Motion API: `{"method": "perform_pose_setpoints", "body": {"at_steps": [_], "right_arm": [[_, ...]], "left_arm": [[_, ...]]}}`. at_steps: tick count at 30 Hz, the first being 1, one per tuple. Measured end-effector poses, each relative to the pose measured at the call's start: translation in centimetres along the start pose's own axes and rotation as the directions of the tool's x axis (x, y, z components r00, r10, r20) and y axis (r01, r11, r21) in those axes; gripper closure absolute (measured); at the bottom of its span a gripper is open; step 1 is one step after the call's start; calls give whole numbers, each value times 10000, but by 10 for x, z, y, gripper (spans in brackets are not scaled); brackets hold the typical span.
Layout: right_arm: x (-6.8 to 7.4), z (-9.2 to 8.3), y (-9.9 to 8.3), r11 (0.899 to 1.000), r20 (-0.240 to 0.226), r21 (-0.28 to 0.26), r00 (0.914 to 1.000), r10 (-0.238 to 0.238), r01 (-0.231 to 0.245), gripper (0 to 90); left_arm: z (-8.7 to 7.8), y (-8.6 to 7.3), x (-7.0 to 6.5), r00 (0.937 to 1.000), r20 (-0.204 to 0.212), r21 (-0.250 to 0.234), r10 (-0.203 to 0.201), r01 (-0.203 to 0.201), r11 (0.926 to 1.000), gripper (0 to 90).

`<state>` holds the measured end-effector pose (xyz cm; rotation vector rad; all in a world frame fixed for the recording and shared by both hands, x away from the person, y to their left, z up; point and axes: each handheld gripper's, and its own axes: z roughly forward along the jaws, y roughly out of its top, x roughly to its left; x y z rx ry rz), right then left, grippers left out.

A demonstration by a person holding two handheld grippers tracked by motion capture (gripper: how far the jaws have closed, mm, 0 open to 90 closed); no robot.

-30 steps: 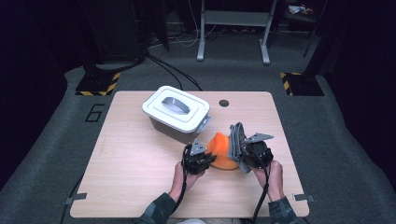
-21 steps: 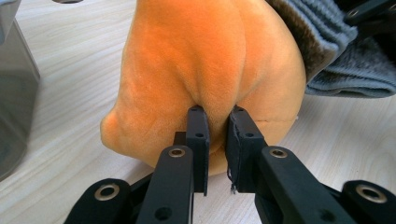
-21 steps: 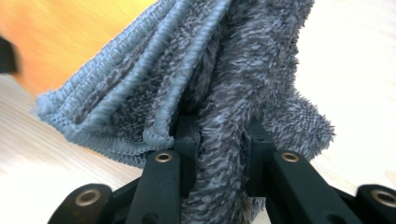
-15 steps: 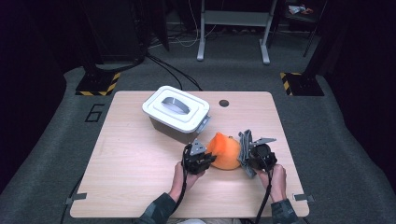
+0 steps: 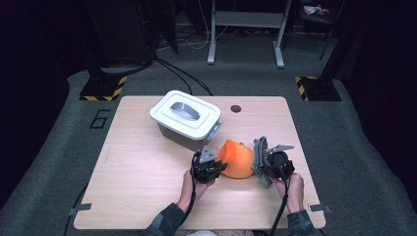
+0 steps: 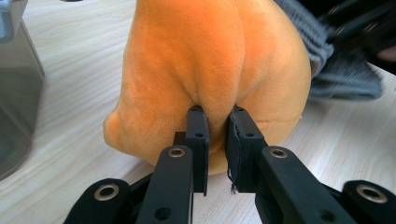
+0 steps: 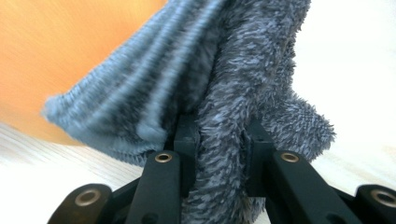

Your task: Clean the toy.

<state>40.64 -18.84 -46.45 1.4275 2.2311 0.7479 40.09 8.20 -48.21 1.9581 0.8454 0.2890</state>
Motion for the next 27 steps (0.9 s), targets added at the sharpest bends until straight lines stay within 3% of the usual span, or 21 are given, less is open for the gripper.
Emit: {"method": "perform_pose_setpoints", "body": {"at_steps": [4,8,11,13,17,21,27], "right_arm": [[6,-23,9,9965,-98,-829,9999,-92,84,724],[19,-37,17,9918,-430,-1212,9980,-466,411,723],[30,-32,21,9902,-596,-1040,9932,-999,934,724],[36,-23,21,9895,-387,-843,9919,-1208,1172,725],[33,-19,19,9916,-476,-853,9937,-1018,975,726],[28,-18,18,9925,-519,-871,9945,-905,858,726],[26,-17,18,9932,-501,-883,9955,-800,754,727]], "left_arm": [[0,0,0,10000,-9,-25,-17,17,10000,799],[0,0,1,10000,10,-34,-52,52,10000,795],[0,0,2,10000,-15,-12,1,-1,10000,791],[0,0,2,10000,10,-21,-68,68,10000,778],[-3,0,7,9996,294,-70,-56,58,10000,677],[-4,0,11,9999,43,58,108,-108,9999,536],[3,0,6,9960,-187,527,875,-864,9949,434]]}}
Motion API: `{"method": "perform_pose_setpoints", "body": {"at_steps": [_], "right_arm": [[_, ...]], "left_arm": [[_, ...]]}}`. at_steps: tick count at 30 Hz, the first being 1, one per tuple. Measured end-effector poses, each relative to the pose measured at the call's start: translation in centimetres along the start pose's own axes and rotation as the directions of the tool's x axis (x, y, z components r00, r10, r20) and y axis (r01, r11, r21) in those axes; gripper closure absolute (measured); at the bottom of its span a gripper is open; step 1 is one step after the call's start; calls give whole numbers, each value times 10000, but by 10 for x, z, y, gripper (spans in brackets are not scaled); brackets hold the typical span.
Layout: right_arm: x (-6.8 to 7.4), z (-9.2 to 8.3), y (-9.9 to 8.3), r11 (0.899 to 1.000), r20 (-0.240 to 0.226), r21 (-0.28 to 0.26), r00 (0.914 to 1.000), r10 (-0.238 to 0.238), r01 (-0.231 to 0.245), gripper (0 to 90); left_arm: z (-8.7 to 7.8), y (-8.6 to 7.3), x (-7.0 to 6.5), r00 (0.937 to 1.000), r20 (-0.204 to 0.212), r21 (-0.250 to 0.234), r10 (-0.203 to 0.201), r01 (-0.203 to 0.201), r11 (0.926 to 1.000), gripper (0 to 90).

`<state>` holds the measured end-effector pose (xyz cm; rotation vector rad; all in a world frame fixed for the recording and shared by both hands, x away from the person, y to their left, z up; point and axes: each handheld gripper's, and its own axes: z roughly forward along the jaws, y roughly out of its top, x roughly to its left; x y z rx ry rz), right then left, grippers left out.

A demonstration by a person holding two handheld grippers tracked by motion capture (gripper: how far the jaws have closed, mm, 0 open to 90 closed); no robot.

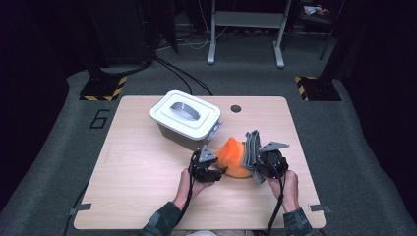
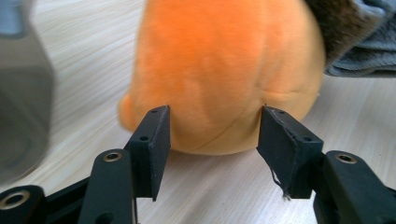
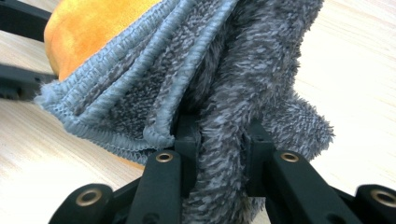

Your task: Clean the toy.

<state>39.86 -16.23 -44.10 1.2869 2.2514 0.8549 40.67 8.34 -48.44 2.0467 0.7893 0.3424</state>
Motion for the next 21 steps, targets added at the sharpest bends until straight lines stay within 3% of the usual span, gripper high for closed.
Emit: {"method": "perform_pose_setpoints", "body": {"at_steps": [3,7,12,16,21], "right_arm": [[1,0,1,10000,78,45,10000,-9,8,727],[-1,0,1,9999,123,-48,9998,-135,136,726],[0,-1,2,9999,236,-156,9997,-9,13,727],[-2,-7,2,9996,270,-273,9996,79,-72,727],[-2,-20,5,9983,136,-576,9999,48,-40,726]], "left_arm": [[5,1,-5,9986,-194,156,486,-483,9987,474],[6,2,-4,9962,-281,301,825,-817,9962,643],[5,2,-4,9989,-195,132,436,-433,9990,800],[4,1,-1,9993,208,-172,-319,323,9993,821],[1,3,1,9919,622,-384,-1111,1137,9928,824]]}}
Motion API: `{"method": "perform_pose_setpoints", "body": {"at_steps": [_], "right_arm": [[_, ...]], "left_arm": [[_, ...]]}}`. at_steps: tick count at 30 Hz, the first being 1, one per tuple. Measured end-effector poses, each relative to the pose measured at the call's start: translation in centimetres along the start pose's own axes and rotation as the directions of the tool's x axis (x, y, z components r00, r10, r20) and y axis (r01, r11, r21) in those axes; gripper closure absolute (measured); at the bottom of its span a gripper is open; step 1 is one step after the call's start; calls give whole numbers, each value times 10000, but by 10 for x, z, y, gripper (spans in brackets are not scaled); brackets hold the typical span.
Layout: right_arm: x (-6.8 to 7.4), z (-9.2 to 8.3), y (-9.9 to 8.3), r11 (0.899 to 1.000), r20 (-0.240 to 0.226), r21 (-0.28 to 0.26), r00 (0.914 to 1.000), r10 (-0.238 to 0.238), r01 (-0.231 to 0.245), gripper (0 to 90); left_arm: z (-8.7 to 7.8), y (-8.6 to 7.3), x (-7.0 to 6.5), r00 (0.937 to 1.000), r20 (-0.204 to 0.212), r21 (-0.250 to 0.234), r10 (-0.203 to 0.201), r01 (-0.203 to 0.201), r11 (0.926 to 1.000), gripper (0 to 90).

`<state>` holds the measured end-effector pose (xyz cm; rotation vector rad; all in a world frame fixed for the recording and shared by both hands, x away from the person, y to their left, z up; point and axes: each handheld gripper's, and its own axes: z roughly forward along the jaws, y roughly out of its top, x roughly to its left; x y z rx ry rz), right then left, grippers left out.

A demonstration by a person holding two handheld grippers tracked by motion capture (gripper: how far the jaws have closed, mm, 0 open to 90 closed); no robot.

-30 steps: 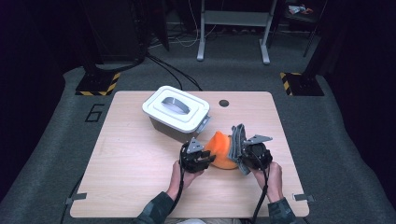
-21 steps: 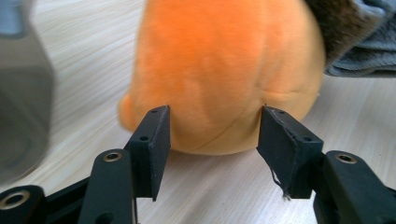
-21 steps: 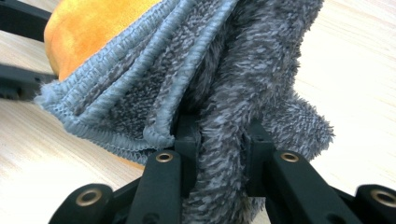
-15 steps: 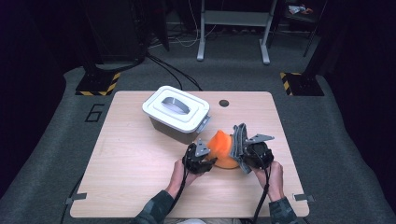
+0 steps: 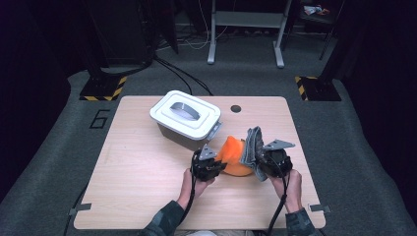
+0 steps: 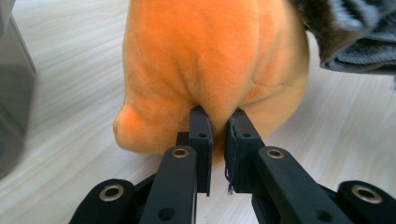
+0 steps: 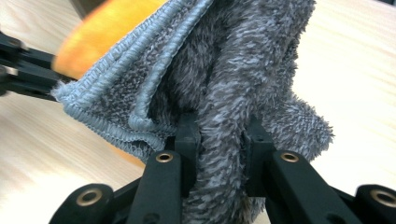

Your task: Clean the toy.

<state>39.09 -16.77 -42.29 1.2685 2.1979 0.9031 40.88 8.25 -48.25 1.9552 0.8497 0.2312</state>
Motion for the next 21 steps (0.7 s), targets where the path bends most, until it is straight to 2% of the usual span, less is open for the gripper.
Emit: {"method": "perform_pose_setpoints", "body": {"at_steps": [1,5,8,9,12,21], "right_arm": [[2,-3,1,10000,-14,-69,10000,30,-30,726],[12,-9,8,9988,-282,-347,9989,-366,357,726],[22,-7,13,9975,-434,-424,9973,-592,574,725],[25,-5,14,9971,-507,-367,9964,-680,662,724],[32,4,15,9953,-274,-176,9950,-961,956,726],[27,12,13,9967,-233,-2,9964,-813,814,727]], "left_arm": [[0,0,-1,9997,145,-74,-192,193,9998,824],[-1,2,-8,9996,240,-55,-161,163,9999,823],[-1,2,-12,9991,418,-45,-120,122,9999,821],[-1,2,-14,9993,353,-72,-78,81,9999,821],[0,1,-15,9996,273,41,65,-66,10000,820],[2,-2,-11,9998,142,86,102,-103,9999,812]]}}
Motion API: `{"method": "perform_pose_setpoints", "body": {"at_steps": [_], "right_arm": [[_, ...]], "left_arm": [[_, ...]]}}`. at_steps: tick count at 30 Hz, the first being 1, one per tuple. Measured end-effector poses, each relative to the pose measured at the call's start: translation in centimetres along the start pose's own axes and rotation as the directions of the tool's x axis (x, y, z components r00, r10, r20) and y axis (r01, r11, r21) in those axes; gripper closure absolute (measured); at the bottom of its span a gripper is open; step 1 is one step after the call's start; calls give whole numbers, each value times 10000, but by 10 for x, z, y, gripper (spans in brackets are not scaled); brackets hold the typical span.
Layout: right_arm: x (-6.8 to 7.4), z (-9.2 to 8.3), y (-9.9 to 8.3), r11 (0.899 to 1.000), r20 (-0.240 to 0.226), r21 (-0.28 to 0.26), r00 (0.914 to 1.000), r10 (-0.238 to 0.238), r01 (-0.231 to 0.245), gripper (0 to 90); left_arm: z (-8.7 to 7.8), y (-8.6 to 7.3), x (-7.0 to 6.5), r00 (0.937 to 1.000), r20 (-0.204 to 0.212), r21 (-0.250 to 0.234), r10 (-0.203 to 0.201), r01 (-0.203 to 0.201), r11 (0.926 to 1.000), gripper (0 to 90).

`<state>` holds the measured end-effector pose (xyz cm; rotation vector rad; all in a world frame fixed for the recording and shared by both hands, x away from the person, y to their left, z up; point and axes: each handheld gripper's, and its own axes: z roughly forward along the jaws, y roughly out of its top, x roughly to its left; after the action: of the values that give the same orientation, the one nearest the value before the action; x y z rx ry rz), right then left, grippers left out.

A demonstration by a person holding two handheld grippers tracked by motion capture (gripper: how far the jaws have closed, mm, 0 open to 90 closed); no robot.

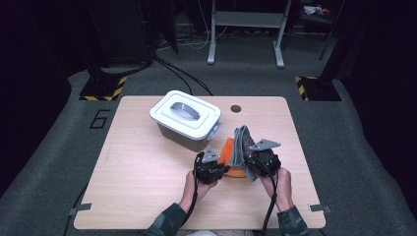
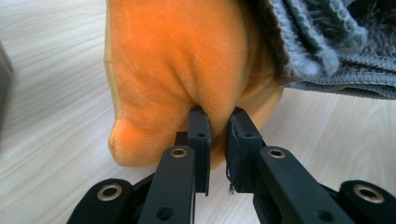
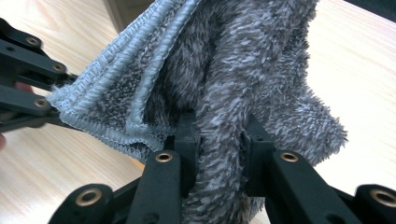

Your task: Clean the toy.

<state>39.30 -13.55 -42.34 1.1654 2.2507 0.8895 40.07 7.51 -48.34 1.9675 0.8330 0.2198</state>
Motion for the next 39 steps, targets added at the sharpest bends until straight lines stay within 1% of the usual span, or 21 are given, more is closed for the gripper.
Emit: {"method": "perform_pose_setpoints", "body": {"at_steps": [1,2,3,6,7,10,12,15,17,19,22,26,29,30,32,34,35,36,37,38,39], "right_arm": [[-1,0,-1,10000,-17,3,10000,-23,23,727],[-2,1,-1,10000,-14,20,10000,10,-10,727],[-3,1,-2,9999,27,58,10000,96,-96,727],[-7,2,-5,9998,30,90,9999,151,-151,727],[-7,2,-6,9994,24,137,9995,323,-323,727],[-13,3,-9,9992,147,214,9993,342,-345,726],[-16,4,-12,9980,114,260,9983,566,-569,726],[-23,7,-17,9964,210,295,9967,783,-789,726],[-27,8,-21,9945,244,437,9953,939,-949,726],[-31,11,-25,9948,251,382,9953,938,-947,726],[-35,14,-30,9903,398,606,9916,1228,-1251,727],[-41,23,-37,9855,584,1006,9897,1309,-1363,727],[-45,32,-43,9822,580,1213,9889,1371,-1433,728],[-46,34,-45,9783,565,1331,9867,1527,-1590,728],[-49,41,-49,9757,549,1521,9870,1510,-1577,728],[-51,45,-52,9683,516,1781,9844,1683,-1749,728],[-51,47,-53,9671,508,1815,9838,1718,-1782,728],[-52,47,-53,9671,470,1825,9840,1716,-1774,728],[-52,45,-52,9671,543,1786,9832,1742,-1812,729],[-52,42,-51,9700,641,1704,9843,1647,-1734,729],[-52,40,-50,9730,635,1580,9851,1599,-1681,730]], "left_arm": [[0,0,1,10000,12,18,21,-21,10000,812],[0,-1,1,10000,-75,11,-16,16,10000,811],[0,-1,2,10000,-47,21,-11,11,10000,810],[0,-2,4,10000,-36,25,-20,20,10000,809],[0,-2,4,10000,-22,21,-28,28,10000,809],[0,-2,4,9999,32,50,-99,99,9999,807],[0,-3,5,9999,77,72,-123,122,9999,805],[-1,-3,7,9999,58,90,-141,140,9999,804],[0,-4,7,9999,44,90,-125,124,9999,804],[0,-3,6,9999,16,108,-113,113,9999,804],[0,-3,7,9999,1,117,-150,150,9998,804],[0,-4,8,9998,9,103,-175,175,9998,804],[0,-4,8,9997,3,82,-233,233,9997,805],[0,-3,8,9997,2,96,-234,234,9997,804],[0,-3,8,9998,-16,100,-218,218,9997,805],[0,-3,8,9998,-44,106,-208,208,9997,804],[0,-3,7,9997,-42,113,-238,238,9997,804],[0,-3,7,9997,-42,120,-233,234,9997,804],[0,-3,7,9997,-55,103,-245,246,9996,803],[0,-3,7,9997,-69,112,-241,242,9996,803],[-1,-3,8,9997,-97,117,-240,241,9996,803]]}}
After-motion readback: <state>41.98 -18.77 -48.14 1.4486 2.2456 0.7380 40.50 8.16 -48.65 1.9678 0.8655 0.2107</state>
